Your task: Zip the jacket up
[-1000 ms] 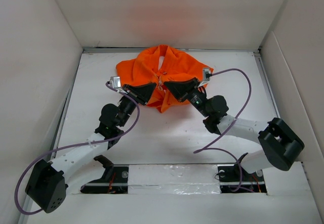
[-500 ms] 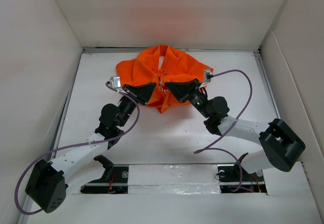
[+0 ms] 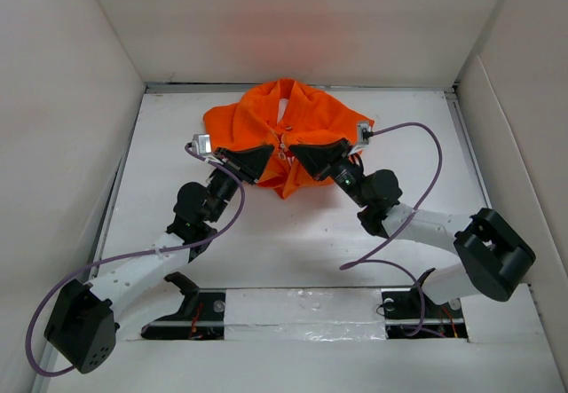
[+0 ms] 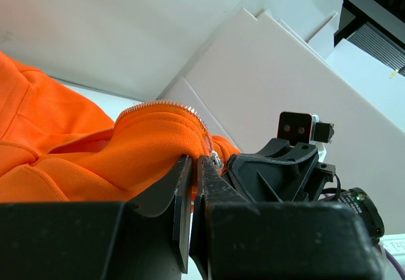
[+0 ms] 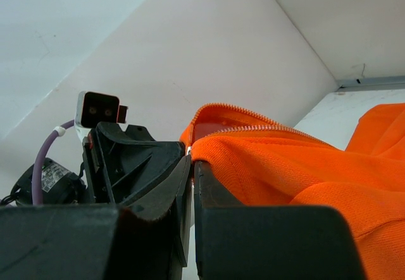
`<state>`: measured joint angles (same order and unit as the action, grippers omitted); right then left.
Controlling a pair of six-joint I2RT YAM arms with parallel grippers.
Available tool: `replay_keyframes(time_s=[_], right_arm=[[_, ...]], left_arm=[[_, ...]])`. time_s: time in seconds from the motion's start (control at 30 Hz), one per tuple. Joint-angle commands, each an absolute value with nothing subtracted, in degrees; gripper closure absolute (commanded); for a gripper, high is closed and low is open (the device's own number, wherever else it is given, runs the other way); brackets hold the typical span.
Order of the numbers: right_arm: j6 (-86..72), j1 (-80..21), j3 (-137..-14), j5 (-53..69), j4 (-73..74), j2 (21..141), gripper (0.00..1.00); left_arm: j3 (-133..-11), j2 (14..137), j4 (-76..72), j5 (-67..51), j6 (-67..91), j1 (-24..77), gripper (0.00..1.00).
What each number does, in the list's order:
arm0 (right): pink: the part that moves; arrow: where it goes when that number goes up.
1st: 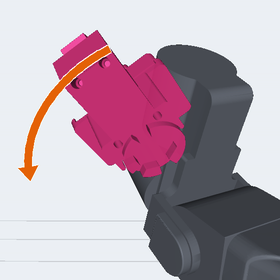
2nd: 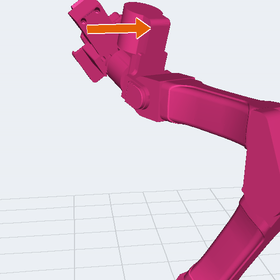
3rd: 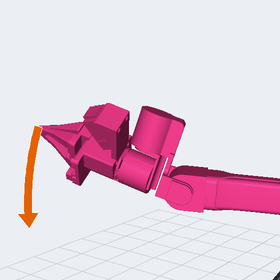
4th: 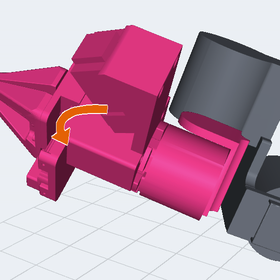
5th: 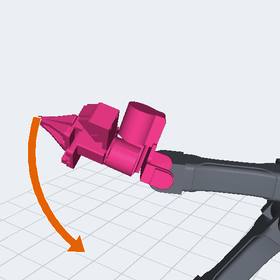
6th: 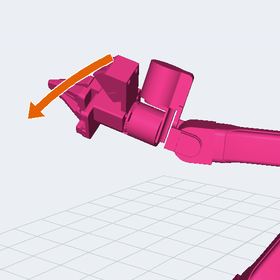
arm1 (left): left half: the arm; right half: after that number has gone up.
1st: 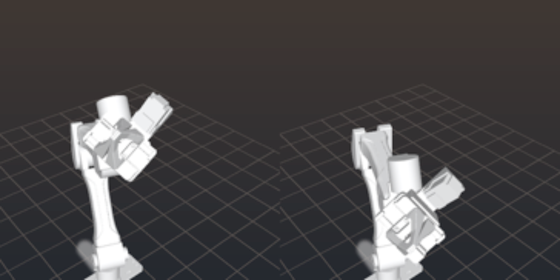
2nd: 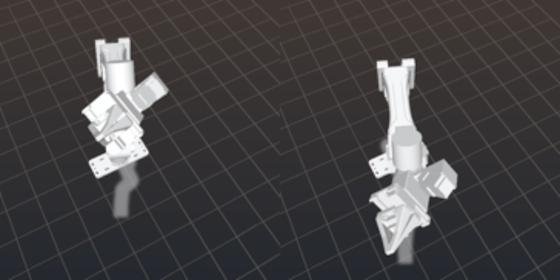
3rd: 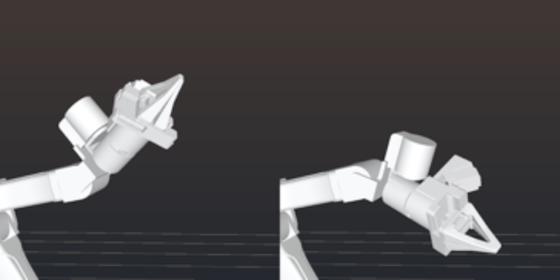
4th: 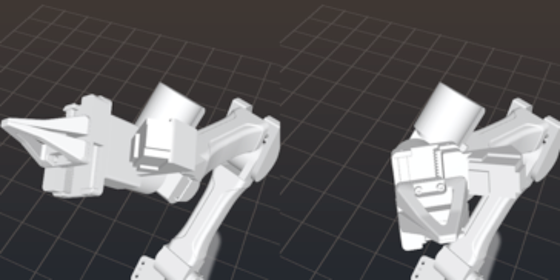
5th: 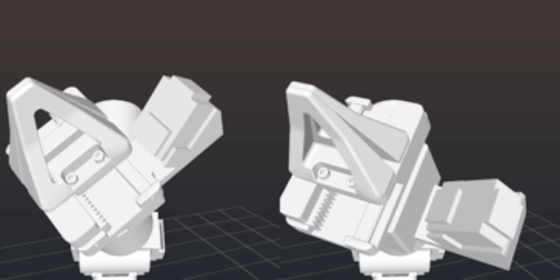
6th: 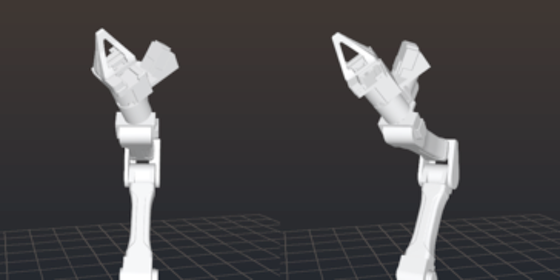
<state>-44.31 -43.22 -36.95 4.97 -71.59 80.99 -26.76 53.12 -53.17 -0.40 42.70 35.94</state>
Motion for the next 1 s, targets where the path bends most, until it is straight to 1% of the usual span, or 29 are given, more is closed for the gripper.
replay_keyframes(time_s=[0.0, 0.97], right_arm=[[-42.8, -43.77, -37.53, 4.92, -78.49, 78.75, 1.0], [-42.28, -43.77, -38.32, 5.1, -78.22, 79.28, 1.0]], left_arm=[[-27.16, 52.73, -59.06, -1.14, 43.42, 36.21, 1.0], [-27.16, 53.7, -59.76, -2.81, 44.03, 36.21, 1.0]])
